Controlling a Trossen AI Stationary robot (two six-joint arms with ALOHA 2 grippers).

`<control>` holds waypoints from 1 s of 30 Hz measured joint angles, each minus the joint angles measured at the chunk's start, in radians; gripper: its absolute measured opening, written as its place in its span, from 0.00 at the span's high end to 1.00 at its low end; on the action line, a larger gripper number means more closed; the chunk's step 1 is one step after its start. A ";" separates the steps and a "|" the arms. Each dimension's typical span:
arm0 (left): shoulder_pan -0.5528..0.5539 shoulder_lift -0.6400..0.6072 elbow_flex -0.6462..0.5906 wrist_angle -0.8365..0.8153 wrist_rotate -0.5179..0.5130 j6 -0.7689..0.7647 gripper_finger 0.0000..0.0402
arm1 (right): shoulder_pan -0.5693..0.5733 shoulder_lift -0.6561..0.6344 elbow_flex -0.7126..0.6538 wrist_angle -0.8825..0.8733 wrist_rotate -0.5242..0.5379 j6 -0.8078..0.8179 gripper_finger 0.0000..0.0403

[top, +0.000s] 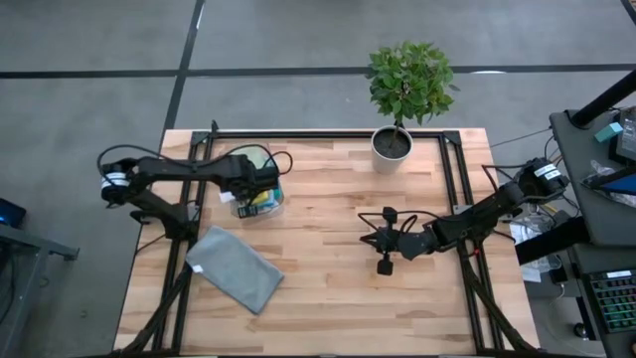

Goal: Fold microfiber towels
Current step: Stack the folded light green microfiber towel on top of the yellow microfiber towel on the bin

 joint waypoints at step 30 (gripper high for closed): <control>0.000 0.011 -0.017 -0.089 0.106 -0.125 0.73 | 0.000 0.000 0.000 -0.008 -0.001 0.011 0.98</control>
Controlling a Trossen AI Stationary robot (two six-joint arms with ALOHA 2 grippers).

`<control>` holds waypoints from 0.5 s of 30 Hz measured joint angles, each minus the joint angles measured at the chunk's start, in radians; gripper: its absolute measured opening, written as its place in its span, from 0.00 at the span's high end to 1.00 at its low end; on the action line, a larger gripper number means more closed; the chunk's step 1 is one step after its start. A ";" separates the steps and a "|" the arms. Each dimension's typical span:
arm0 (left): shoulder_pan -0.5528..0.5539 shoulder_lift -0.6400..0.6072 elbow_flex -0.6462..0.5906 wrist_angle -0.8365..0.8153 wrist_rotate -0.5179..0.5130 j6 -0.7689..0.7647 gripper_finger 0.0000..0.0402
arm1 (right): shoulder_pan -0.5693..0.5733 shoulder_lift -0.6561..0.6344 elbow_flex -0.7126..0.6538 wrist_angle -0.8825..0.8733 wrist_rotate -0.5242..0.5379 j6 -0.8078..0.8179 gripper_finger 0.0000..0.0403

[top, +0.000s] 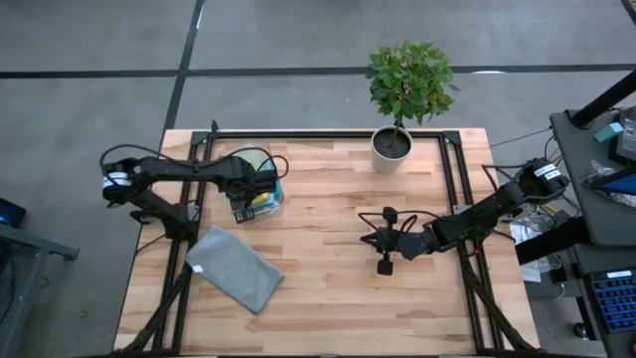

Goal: Fold microfiber towels
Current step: Stack the folded light green microfiber towel on top of the yellow microfiber towel on the bin, then fold the gray microfiber cloth

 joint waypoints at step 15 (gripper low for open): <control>0.003 -0.015 0.207 -0.186 -0.004 0.112 0.61 | -0.002 0.000 0.000 0.000 0.001 -0.003 0.98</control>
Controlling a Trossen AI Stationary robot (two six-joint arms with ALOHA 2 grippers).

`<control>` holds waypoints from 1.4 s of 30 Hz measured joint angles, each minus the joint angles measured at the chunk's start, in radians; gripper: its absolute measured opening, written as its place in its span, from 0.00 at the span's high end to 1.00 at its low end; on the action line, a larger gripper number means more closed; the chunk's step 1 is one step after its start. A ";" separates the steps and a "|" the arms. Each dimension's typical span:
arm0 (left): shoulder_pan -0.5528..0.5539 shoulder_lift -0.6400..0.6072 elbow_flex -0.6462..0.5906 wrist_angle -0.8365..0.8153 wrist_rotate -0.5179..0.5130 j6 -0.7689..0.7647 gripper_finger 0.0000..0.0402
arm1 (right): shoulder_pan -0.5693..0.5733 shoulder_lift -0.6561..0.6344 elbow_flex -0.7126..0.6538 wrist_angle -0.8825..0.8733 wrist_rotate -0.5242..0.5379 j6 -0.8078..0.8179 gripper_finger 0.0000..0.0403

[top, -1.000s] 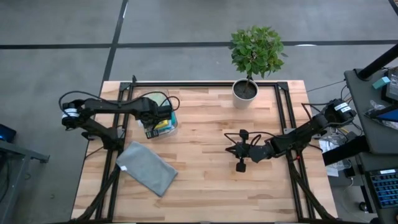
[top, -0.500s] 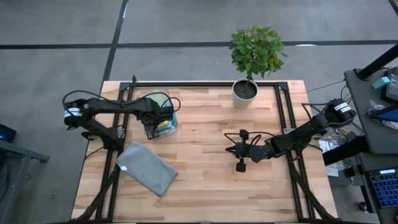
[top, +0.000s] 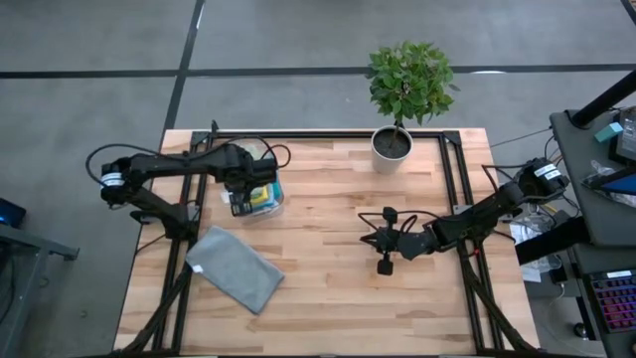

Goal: Fold microfiber towels
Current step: Fold the gray microfiber cloth

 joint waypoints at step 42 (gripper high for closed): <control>-0.762 0.410 0.377 0.191 0.244 -1.178 0.97 | -0.007 0.000 0.006 0.010 0.027 -0.081 0.98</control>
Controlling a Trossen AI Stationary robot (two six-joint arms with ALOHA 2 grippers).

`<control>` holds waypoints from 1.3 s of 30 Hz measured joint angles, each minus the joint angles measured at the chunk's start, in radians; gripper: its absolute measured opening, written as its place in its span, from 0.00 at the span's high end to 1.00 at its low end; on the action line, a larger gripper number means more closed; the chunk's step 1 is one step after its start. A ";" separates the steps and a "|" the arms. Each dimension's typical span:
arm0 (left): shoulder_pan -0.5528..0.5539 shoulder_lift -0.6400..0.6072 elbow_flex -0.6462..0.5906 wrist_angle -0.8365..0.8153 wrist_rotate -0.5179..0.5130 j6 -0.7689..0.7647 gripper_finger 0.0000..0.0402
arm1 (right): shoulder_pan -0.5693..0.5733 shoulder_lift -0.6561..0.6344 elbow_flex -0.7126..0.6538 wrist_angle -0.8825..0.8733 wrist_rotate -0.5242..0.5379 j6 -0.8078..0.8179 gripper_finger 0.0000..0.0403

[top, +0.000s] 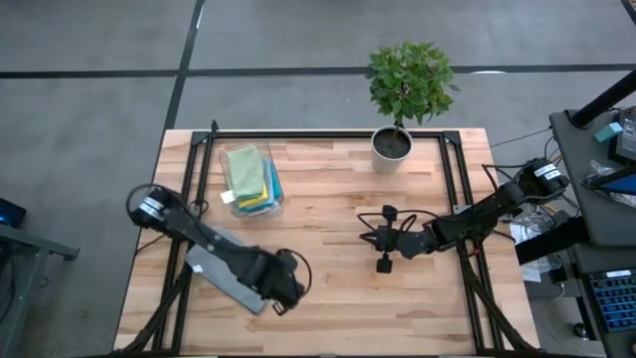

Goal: Fold microfiber towels
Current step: Fold the gray microfiber cloth

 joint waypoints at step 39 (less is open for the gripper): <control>-0.001 0.263 -0.035 0.061 -0.039 0.176 0.97 | 0.000 0.000 0.001 0.003 -0.001 0.009 0.98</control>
